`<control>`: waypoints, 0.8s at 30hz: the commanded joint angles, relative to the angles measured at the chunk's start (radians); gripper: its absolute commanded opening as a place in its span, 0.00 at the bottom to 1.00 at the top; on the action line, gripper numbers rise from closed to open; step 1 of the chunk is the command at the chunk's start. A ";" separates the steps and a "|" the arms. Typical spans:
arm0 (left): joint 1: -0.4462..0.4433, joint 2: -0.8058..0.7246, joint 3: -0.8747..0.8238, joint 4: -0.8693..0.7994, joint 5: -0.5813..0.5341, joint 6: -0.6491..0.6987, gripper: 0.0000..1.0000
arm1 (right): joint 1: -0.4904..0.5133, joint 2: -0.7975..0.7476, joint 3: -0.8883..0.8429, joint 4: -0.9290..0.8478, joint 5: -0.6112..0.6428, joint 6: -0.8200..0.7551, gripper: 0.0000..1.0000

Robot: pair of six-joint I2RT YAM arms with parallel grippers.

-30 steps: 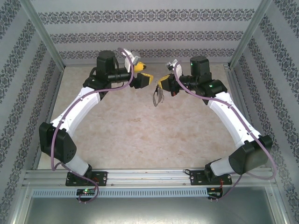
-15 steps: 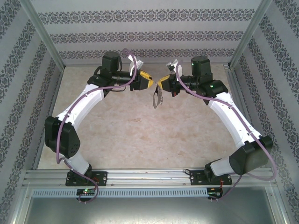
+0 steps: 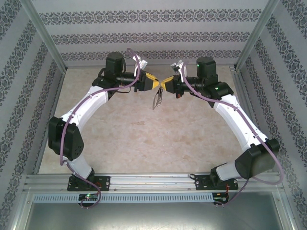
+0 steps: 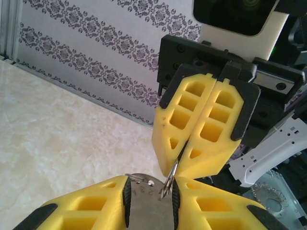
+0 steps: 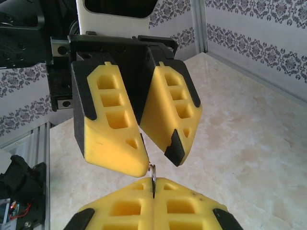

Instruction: Put the keys on the keyring

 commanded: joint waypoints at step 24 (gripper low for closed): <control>-0.008 -0.015 -0.068 0.165 0.061 -0.091 0.26 | 0.008 0.027 0.000 0.045 -0.036 0.015 0.00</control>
